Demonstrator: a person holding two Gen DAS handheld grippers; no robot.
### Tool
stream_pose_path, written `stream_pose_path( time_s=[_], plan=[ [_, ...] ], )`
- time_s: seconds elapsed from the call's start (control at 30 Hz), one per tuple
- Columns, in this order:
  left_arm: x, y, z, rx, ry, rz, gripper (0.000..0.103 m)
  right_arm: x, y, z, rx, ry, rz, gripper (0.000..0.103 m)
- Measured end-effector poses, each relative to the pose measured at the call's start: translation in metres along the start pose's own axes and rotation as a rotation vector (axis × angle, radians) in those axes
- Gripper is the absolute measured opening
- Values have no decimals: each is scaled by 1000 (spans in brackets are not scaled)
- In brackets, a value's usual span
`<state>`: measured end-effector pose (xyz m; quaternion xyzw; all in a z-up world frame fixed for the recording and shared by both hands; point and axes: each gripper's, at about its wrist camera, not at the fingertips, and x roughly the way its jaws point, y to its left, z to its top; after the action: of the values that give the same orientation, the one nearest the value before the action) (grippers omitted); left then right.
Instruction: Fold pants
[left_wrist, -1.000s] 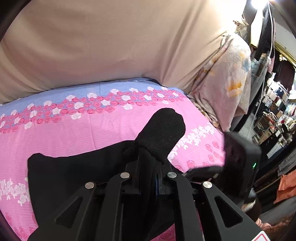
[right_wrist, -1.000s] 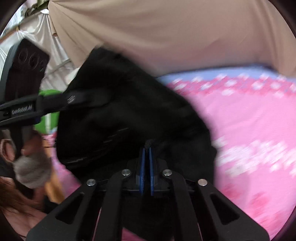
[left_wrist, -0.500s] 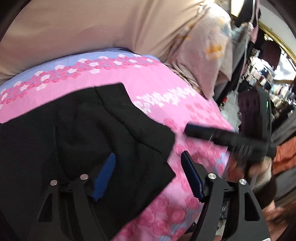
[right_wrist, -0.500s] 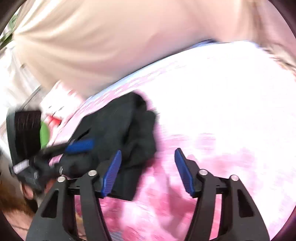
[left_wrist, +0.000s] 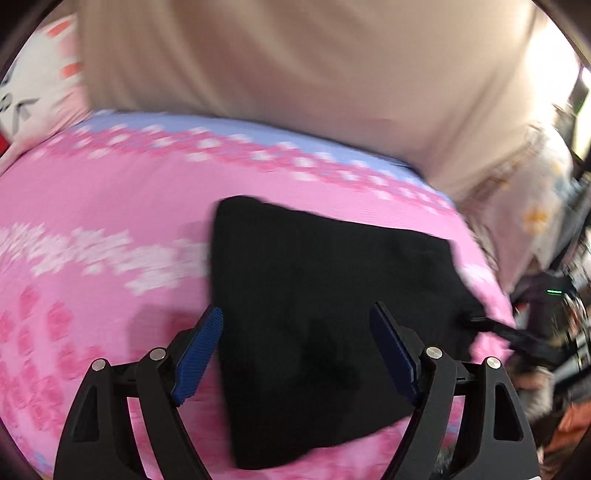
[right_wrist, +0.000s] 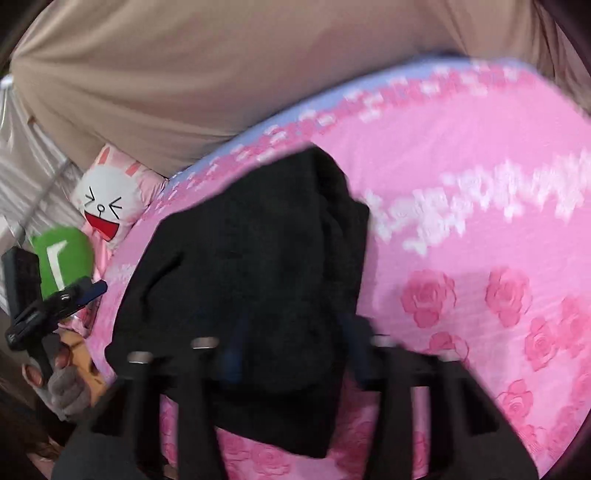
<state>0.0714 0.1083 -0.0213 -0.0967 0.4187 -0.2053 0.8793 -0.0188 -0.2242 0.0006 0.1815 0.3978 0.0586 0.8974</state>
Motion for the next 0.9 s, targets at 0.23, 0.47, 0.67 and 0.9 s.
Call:
stream_pose_path(
  time_s=[0.23,0.47,0.67,0.9],
  plan=[
    [-4,33,-1,-57,-1,-26,78,-45,24,-9,39,-70,37,22],
    [32,34,-27,-95,141,-104,79,-8,-28,-44,195,-9,-82,56],
    [50,41,-37,-201,169,-202,72,-1,-29,-36,163,6,-84,81],
    [21,43,-14,-160,127,-174,19,-18,2,-28,57,-56,-45,36]
  ],
)
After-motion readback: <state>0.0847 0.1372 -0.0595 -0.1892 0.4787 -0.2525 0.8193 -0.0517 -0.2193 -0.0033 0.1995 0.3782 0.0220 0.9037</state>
